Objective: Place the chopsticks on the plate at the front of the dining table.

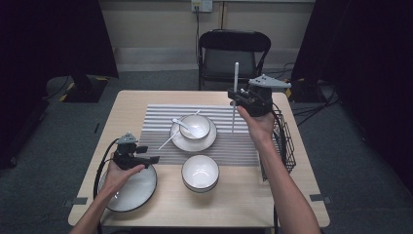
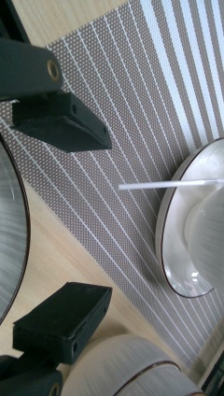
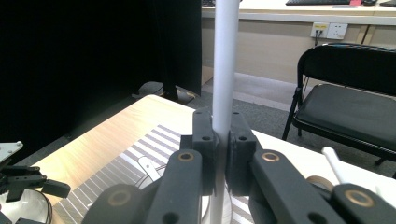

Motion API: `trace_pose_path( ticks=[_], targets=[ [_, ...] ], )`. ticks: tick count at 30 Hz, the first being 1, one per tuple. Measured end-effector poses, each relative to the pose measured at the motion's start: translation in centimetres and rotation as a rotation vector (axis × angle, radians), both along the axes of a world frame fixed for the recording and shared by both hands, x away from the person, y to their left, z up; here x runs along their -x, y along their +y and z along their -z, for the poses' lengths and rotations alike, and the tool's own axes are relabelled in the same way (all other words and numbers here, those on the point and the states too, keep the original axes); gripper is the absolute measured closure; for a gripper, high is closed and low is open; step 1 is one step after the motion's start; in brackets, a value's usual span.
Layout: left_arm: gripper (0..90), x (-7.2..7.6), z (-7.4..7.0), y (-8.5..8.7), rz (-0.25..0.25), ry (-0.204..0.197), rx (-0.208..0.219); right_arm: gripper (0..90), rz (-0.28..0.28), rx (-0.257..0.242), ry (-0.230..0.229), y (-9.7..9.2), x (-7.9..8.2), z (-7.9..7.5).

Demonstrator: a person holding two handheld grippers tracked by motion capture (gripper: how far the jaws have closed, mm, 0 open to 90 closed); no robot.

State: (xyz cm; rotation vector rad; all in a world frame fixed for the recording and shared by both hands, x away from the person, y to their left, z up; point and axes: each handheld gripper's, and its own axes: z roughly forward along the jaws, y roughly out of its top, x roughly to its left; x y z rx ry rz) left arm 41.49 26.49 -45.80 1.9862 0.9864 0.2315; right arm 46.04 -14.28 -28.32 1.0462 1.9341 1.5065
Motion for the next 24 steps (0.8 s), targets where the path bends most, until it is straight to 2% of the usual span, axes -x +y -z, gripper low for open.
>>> trace_pose_path(
  ticks=[10, 18, 24],
  targets=[
    [23.8, 0.1, -0.6, -0.3, 0.027, -0.033, 0.036, 85.2, -0.035, -0.013, 0.004, 1.8, -0.2, 0.5],
    [26.0, 0.2, -0.9, -0.2, 0.036, -0.033, 0.066, 85.2, -0.076, -0.008, 0.003, 3.7, -0.3, 0.7],
    [26.0, 0.3, -1.2, -0.4, 0.041, -0.049, 0.070, 85.2, -0.099, -0.013, 0.005, 4.9, -0.2, 0.9]
  ],
)
